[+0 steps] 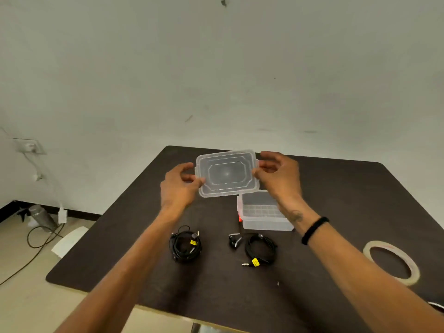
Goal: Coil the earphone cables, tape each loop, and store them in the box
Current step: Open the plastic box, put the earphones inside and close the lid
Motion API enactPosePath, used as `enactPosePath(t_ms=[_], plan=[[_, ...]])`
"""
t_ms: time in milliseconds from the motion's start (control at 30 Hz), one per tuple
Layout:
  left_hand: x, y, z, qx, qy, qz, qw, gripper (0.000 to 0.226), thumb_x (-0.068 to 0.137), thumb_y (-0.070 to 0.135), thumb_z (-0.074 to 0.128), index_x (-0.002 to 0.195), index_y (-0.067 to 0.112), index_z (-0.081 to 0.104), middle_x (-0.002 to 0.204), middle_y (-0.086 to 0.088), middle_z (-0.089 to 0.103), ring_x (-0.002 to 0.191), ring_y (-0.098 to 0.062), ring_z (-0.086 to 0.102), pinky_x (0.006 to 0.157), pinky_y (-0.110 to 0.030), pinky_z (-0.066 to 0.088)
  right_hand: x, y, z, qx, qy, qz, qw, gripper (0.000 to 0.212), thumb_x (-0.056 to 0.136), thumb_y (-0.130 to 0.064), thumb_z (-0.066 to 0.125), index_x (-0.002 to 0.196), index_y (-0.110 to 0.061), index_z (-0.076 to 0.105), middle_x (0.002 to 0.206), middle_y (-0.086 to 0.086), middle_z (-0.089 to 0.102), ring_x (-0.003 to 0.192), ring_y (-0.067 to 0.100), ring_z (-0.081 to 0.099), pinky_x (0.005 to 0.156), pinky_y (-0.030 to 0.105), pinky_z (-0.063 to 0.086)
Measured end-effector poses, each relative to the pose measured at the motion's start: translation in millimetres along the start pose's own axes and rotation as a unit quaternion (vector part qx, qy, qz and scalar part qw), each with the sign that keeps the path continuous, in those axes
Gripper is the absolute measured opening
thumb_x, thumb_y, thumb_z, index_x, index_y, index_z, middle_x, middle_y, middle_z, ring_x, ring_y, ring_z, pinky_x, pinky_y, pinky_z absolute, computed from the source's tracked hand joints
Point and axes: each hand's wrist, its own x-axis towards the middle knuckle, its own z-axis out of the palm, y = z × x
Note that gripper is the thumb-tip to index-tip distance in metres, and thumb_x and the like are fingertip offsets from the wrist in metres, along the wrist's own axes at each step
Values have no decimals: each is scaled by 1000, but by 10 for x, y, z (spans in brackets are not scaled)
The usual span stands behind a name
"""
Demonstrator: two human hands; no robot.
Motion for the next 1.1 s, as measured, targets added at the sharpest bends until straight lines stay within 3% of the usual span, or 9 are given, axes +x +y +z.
enactPosePath(t_ms=[100, 200, 333, 500, 600, 667, 733, 867, 1100], plan=[[143, -211, -266, 58, 9, 44, 997, 30, 87, 24, 83, 115, 22, 71, 95, 8, 74, 84, -1, 69, 62, -13, 48, 50, -37, 374, -90, -34, -77, 992, 28, 90, -8, 77, 115, -20, 76, 96, -8, 75, 88, 5, 72, 81, 24, 62], [200, -506, -452, 113, 25, 76, 990, 13, 87, 17, 81, 95, 24, 75, 80, 10, 73, 72, 0, 68, 62, -19, 49, 67, 15, 643, -220, -111, -149, 957, 15, 93, -9, 69, 101, -16, 79, 92, -1, 75, 86, 17, 69, 81, 31, 58], [190, -897, -525, 194, 4, 92, 977, 22, 88, 0, 72, 96, 18, 82, 80, 4, 74, 69, -5, 64, 67, -17, 46, 79, 126, 886, -431, -243, -210, 843, 20, 90, 1, 58, 102, -6, 73, 105, 14, 69, 99, 36, 66, 77, 37, 49], [90, -1091, -587, 234, -37, 76, 969, 37, 93, -5, 57, 116, 15, 78, 118, -3, 77, 107, -21, 72, 100, -27, 52, 39, 251, 970, -521, -309, -263, 751, 24, 89, 10, 53, 107, 0, 65, 115, 20, 65, 108, 38, 62, 84, 40, 47], [-147, -979, -725, 283, -46, 161, 944, 41, 95, 3, 56, 129, 21, 70, 126, 2, 71, 113, -17, 67, 103, -36, 54, -65, 187, 874, -495, -311, -280, 762, 22, 85, 8, 55, 100, -4, 66, 104, 16, 64, 100, 38, 63, 76, 39, 45], [-448, -843, -827, 276, -74, 241, 927, 28, 99, 27, 64, 126, 28, 70, 117, 12, 69, 98, -4, 65, 91, -29, 56, -222, 61, 688, -445, -271, -270, 810, 17, 86, -3, 61, 99, -8, 70, 97, 11, 67, 95, 36, 65, 76, 42, 52], [-760, -716, -883, 294, -160, 276, 901, 33, 99, 51, 60, 127, 36, 68, 121, 19, 65, 100, 4, 61, 88, -22, 55, -468, -85, 408, -423, -237, -226, 845, 11, 91, -28, 72, 94, -18, 75, 90, 1, 73, 89, 26, 69, 76, 42, 56], [-1005, -661, -729, 411, -284, 236, 834, 47, 104, 56, 46, 149, 42, 48, 153, 20, 44, 131, -9, 56, 97, -34, 56, -944, -217, -85, -506, -292, -84, 807, 33, 79, -57, 81, 87, -26, 75, 85, -11, 73, 88, 13, 68, 79, 36, 58], [-944, -666, -559, 457, -266, 184, 829, 33, 105, 34, 54, 138, 35, 59, 137, 9, 56, 120, -22, 61, 94, -42, 54, -1257, 9, -153, -563, -278, -79, 774, 15, 91, -31, 74, 101, -23, 66, 103, 2, 69, 96, 29, 66, 73, 35, 50]])
